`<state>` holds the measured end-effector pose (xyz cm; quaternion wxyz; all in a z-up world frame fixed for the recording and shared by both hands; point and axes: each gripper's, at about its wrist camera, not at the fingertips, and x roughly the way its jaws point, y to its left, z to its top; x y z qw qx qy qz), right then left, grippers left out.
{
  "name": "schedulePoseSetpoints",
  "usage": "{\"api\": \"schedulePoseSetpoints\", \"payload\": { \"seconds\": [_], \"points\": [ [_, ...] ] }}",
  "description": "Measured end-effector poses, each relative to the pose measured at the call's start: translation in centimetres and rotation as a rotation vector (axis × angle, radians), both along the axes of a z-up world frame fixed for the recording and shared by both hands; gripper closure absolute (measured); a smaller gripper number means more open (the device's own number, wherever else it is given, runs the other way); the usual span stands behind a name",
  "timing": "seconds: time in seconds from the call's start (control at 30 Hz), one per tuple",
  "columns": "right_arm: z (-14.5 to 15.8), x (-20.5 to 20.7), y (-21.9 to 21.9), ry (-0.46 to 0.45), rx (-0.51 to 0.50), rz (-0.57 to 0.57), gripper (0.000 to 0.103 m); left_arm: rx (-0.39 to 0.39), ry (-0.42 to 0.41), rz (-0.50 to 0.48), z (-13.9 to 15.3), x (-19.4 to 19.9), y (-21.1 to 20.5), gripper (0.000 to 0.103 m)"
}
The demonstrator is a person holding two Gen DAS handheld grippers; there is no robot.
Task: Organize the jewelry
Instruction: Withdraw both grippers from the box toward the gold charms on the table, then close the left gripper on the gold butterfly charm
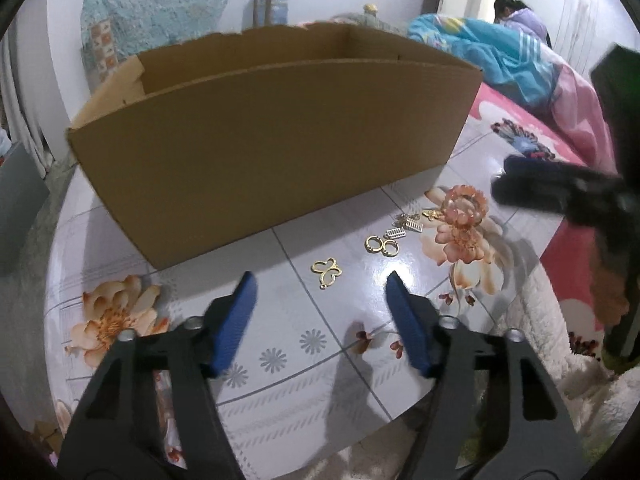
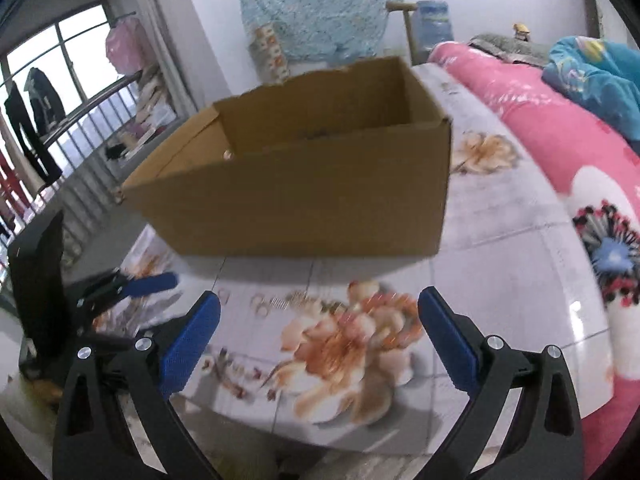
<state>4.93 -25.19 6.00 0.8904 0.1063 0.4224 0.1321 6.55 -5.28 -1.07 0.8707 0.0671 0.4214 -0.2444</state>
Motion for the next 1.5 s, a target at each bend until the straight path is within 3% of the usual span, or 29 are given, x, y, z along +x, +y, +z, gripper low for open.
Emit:
{"api": "schedulePoseSetpoints", "payload": {
  "seconds": [0.17,0.4,0.73,0.8,1.33,1.5],
  "points": [
    [-0.7,-1.1,1.7,-0.007,0.024,0.071,0.01,0.003,0.016,-0.025,-0.3,0.9,-0.8,0.063],
    [-1.3,-1.4,3.0,-0.005,0.008,0.131,0.015,0.089,0.03,-0.076,-1.3,1.4,-2.0,0.073],
    [-1.6,-1.3,3.3,-0.005,0.043,0.176,0.019,0.134,0.034,-0.184,-1.5,2.1,-2.4,0.075],
    [-1.7,-1.0,3.2,-0.001,0.051,0.174,0.02,0.135,0.035,-0.201,-1.4,2.1,-2.4,0.088],
    [-1.6,-0.5,3.2,-0.003,0.056,0.173,0.021,0.132,0.029,-0.178,-1.0,1.3,-2.1,0.088],
    [-1.4,-0.6,3.5,-0.005,0.044,0.194,0.032,0.111,0.016,-0.147,-0.2,1.0,-1.4,0.088]
  ]
}}
